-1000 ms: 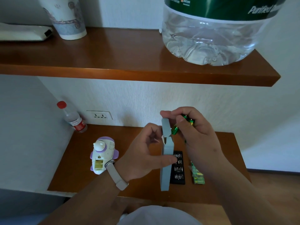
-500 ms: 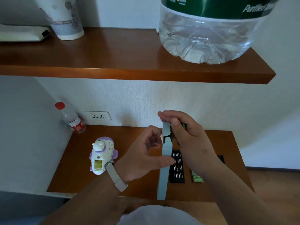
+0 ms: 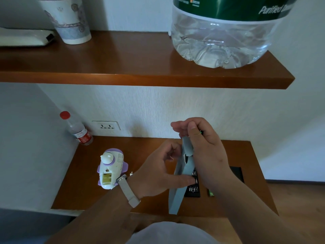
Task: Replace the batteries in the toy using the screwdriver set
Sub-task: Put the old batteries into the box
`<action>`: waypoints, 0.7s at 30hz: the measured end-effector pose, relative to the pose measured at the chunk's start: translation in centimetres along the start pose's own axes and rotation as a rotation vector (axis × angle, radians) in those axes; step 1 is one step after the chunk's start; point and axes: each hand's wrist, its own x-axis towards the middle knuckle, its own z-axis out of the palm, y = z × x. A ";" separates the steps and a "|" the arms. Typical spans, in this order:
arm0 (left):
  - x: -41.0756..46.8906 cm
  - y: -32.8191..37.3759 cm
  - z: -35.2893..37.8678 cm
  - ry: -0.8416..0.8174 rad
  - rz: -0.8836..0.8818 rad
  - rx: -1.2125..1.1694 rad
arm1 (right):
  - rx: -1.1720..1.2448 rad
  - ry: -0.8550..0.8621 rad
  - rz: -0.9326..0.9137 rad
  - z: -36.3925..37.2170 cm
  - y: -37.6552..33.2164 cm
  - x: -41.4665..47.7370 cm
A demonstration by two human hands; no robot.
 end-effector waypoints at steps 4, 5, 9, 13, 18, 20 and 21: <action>-0.2 -0.1 0.0 0.005 0.031 0.023 | 0.029 -0.052 0.051 0.3 0.4 -0.3; -0.2 -0.2 -0.1 0.021 0.031 0.003 | 0.050 -0.060 0.062 0.3 0.6 -0.4; -0.3 -0.7 -0.2 0.037 0.009 -0.086 | 0.093 -0.110 0.103 0.6 1.0 -0.7; -0.4 -0.8 -0.4 0.023 -0.028 -0.226 | -0.016 -0.159 0.046 0.6 1.6 -0.8; -0.3 -0.9 -0.5 0.001 -0.071 -0.329 | -0.101 -0.160 0.008 0.2 2.3 -0.4; -0.2 -0.7 -0.7 0.007 -0.093 -0.382 | -0.116 -0.159 -0.004 -0.2 2.4 -0.2; -0.2 -0.6 -0.8 0.011 -0.102 -0.412 | -0.115 -0.155 -0.004 -0.4 2.3 -0.2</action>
